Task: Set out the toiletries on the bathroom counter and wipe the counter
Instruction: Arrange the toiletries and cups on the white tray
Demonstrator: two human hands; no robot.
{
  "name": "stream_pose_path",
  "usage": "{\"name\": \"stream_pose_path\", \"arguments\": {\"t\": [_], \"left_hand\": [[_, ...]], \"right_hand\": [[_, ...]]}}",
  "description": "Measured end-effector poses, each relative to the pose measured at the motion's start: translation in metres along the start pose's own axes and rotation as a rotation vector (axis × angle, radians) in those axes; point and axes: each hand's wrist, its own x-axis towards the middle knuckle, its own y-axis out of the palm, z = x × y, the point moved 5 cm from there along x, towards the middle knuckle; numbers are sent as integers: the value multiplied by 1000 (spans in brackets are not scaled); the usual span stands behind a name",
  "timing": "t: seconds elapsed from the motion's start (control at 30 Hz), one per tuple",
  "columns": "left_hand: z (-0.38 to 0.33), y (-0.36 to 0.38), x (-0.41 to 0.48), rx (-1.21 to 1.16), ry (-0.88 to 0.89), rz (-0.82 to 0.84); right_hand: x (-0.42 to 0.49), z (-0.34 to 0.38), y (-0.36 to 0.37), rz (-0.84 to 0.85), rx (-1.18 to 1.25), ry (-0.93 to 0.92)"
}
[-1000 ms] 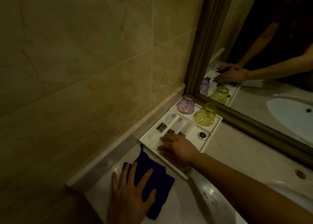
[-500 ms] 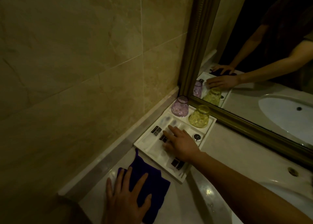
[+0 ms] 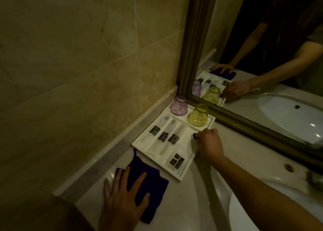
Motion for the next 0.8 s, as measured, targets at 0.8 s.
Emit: {"name": "stream_pose_path", "arguments": {"t": [0.8], "left_hand": [[-3,-3,1,2,-5,-51]], "right_hand": [[-33,46,9,189,-47,-200]]}}
